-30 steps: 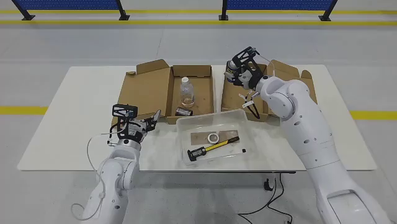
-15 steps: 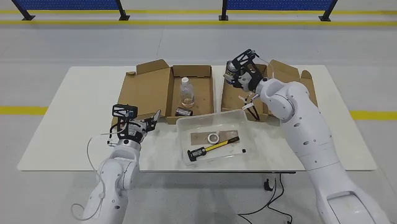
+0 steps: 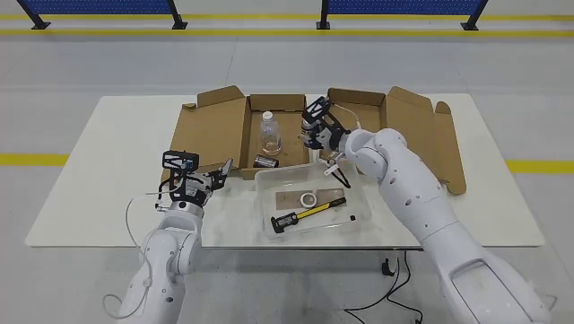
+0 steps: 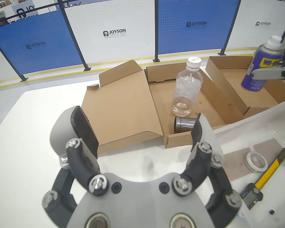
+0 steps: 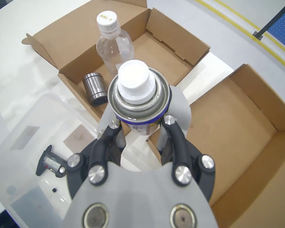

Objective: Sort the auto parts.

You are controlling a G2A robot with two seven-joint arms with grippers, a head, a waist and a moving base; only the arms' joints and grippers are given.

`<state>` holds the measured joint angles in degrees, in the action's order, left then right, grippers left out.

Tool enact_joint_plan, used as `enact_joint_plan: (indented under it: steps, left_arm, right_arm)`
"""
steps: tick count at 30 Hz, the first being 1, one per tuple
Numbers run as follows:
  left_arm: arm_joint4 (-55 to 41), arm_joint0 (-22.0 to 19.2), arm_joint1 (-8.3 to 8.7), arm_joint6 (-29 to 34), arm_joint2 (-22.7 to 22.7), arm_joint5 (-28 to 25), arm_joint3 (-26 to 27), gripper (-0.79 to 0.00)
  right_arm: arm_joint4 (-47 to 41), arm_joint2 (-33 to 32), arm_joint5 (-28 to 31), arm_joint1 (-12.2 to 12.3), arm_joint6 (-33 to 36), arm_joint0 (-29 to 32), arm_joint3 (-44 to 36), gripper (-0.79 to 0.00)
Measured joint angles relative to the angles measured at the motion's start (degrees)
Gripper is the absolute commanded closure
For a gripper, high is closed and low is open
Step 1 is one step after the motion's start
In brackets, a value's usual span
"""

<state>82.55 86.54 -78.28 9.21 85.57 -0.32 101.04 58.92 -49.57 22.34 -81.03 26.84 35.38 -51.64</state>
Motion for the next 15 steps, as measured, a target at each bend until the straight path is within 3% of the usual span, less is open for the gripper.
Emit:
enact_joint_plan:
  steps: [15]
  left_arm:
    - [0.0, 0.0, 0.0, 0.0, 0.0, 0.0, 0.0, -0.785]
  right_arm:
    - [-0.9, 10.2, -0.6, -7.5, -3.7, -7.5, 16.4, 0.0]
